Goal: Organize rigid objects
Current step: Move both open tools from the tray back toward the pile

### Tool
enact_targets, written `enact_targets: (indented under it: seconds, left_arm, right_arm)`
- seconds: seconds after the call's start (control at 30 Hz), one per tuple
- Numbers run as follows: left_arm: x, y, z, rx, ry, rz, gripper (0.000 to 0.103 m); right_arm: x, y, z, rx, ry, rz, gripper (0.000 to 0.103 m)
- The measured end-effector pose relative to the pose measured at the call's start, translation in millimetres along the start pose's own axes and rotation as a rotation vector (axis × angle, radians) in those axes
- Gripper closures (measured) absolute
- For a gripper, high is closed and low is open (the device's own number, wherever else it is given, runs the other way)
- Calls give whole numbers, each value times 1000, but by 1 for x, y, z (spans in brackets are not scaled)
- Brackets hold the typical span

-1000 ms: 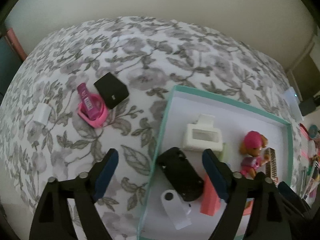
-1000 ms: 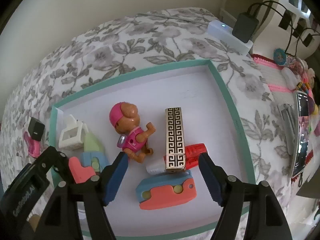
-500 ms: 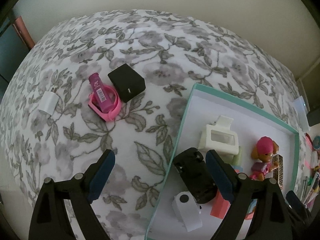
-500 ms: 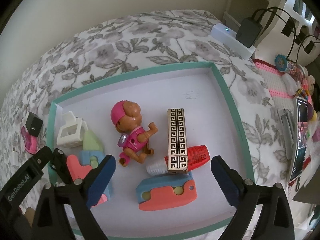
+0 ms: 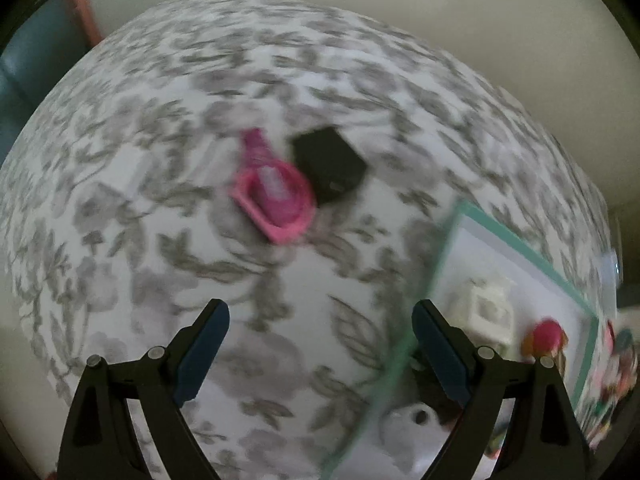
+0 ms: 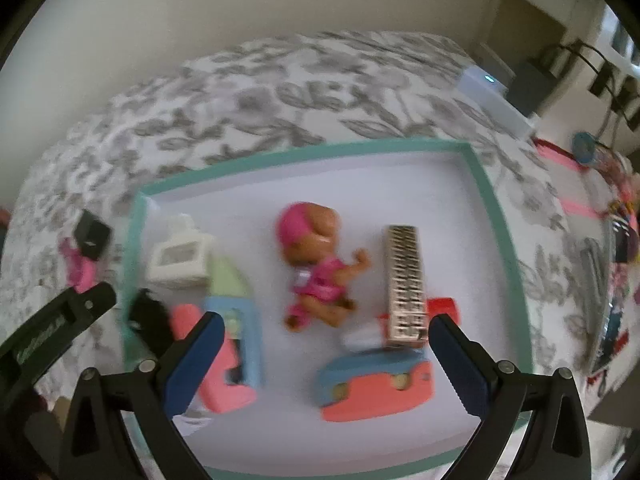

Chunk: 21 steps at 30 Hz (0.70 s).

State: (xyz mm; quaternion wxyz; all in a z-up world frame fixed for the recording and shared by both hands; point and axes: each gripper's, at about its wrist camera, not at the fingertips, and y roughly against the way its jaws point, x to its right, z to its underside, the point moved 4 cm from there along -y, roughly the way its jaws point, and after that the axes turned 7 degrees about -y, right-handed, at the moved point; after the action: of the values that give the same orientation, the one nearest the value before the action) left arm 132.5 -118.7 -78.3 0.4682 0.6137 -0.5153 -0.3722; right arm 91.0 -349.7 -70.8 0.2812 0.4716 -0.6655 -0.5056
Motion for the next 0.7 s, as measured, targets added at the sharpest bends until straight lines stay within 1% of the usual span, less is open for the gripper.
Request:
enact_targets:
  seconds: [0.07,0.17,0.23,0.37,0.43,0.53,0.63,0.7]
  left_arm:
    - [-16,1,-4,5,37,-28,10]
    - [-34,6,-9,20,72,-46,10]
    - [-44,10,-12,34,80,-45,10]
    - [-66,15,-20,80,54,-90,10]
    - [-82,10,-23,65,66,-115,10]
    - [-103,8,-28,66,99,-106,10]
    - [-113,11,-37,91,73,-114,10]
    - [-119,12,-43,103,57,-101,10]
  right_arm:
    - [-13,3,2,3,24,-39,0]
    - [-30,5,6,3,56,-73,0]
    - [-40,5,8,4,76,-88,0]
    - [-60,6,12,-2,114,-127,0]
    - [-70,9,13,6,136,-148,0]
    - [-82,12,12,21,160,-158,0]
    - [-100,16,9,30,184,-189,0]
    - [-110,17,8,35,199,-198,0]
